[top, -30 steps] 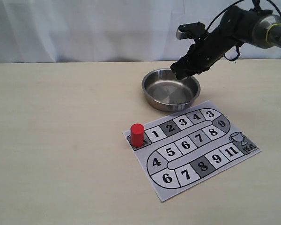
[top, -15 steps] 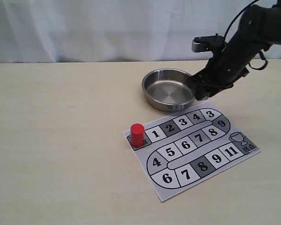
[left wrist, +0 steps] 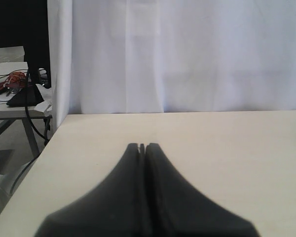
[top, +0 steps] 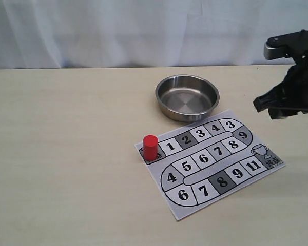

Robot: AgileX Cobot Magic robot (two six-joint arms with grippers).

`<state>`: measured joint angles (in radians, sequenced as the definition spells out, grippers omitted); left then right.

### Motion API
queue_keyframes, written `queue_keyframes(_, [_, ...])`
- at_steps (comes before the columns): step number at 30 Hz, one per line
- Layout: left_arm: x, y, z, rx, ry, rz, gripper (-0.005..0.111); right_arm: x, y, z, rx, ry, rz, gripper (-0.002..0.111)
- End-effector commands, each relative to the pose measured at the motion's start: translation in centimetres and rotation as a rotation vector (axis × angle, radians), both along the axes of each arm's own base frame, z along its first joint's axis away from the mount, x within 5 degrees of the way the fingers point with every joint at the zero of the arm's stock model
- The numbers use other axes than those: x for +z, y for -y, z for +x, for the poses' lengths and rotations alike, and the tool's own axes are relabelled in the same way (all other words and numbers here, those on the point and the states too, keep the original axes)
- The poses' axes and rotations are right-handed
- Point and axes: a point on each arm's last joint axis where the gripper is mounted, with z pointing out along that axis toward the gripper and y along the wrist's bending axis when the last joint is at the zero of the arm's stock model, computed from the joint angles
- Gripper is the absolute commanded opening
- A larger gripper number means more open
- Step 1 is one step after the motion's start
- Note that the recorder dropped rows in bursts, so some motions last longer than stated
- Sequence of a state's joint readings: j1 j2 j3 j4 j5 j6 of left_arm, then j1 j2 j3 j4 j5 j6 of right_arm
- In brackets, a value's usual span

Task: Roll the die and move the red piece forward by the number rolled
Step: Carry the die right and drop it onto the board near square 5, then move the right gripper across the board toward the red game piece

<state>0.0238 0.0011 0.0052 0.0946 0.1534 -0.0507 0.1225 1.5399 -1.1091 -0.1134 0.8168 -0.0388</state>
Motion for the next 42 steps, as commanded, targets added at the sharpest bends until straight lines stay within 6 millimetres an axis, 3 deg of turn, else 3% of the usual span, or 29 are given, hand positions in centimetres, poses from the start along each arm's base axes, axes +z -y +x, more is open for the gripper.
queue_keyframes(1, [0.3, 0.0, 0.0, -0.001, 0.016, -0.003, 0.0, -1.2, 2.4, -1.2, -0.108, -0.016, 0.006, 0.004])
queue_keyframes(7, [0.3, 0.0, 0.0, -0.001, 0.016, -0.003, 0.0, -3.4, 6.3, -2.2, -0.229, -0.059, 0.004, 0.004])
queue_keyframes(9, [0.3, 0.0, 0.0, -0.001, 0.016, -0.003, 0.0, -3.6, 7.4, -2.2, -0.194, -0.04, -0.05, 0.004])
queue_keyframes(14, [0.3, 0.0, 0.0, -0.001, 0.018, -0.003, 0.0, -4.1, 7.7, -1.5, -0.156, 0.012, -0.106, 0.004])
queue_keyframes(17, [0.3, 0.0, 0.0, -0.001, 0.018, -0.003, 0.0, -5.8, 7.5, -0.9, -0.154, -0.031, -0.071, 0.006])
queue_keyframes(20, [0.3, 0.0, 0.0, -0.001, 0.018, -0.003, 0.0, -7.2, 5.1, -0.1, -0.032, -0.064, 0.182, 0.026])
queue_keyframes(22, [0.3, 0.0, 0.0, -0.001, 0.018, -0.003, 0.0, -7.3, 3.4, 0.7, -0.003, -0.019, 0.39, 0.057])
queue_keyframes(23, [0.3, 0.0, 0.0, -0.001, 0.018, -0.003, 0.0, -7.2, 3.1, 1.0, -0.017, 0.009, 0.432, 0.079])
queue_keyframes(25, [0.3, 0.0, 0.0, -0.001, 0.018, -0.003, 0.0, -7.1, 3.2, 1.2, -0.028, 0.032, 0.428, 0.092])
queue_keyframes(34, [0.3, 0.0, 0.0, -0.001, 0.018, -0.003, 0.0, -7.5, 3.9, 1.0, -0.012, 0.01, 0.327, 0.089])
queue_keyframes(42, [0.3, 0.0, 0.0, -0.001, 0.016, -0.003, 0.0, -7.8, 4.9, 0.7, -0.053, -0.027, 0.222, 0.08])
